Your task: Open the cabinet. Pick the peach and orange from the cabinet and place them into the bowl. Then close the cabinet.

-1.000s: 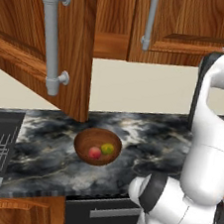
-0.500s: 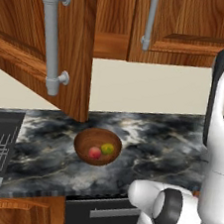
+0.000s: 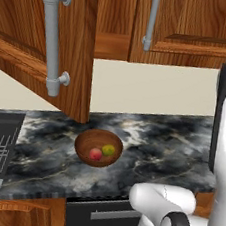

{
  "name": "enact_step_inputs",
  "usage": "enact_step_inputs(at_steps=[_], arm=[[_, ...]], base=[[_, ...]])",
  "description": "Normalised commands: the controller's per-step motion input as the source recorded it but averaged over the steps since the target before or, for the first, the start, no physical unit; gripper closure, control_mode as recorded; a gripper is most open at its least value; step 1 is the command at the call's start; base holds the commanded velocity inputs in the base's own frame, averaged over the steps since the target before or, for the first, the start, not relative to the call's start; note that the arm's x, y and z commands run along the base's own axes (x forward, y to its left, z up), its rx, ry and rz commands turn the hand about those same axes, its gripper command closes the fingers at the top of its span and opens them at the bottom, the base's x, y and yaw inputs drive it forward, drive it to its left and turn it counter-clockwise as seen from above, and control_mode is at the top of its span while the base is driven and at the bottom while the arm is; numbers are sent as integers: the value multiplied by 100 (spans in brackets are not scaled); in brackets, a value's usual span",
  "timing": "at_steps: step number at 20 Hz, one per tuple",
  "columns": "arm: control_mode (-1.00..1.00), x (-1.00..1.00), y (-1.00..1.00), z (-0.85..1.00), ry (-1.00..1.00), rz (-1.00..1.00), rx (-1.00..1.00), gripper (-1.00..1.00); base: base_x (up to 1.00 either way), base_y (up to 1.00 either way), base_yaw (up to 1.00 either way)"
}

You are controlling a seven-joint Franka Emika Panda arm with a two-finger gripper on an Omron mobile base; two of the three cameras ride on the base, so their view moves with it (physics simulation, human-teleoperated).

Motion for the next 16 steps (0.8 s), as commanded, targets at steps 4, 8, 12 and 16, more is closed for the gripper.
enact_step_inputs(at_steps=[4,8,12,16], arm=[[-100,-36,39,-19,-4,-2,0,-100],[-100,-20,42,-3,-1,-3,0,-100],[-100,-15,47,0,0,-3,0,-100],[-100,-19,49,0,0,-3,0,-100]], base=[[0,0,0],[0,0,0],[0,0,0],[0,0,0]])
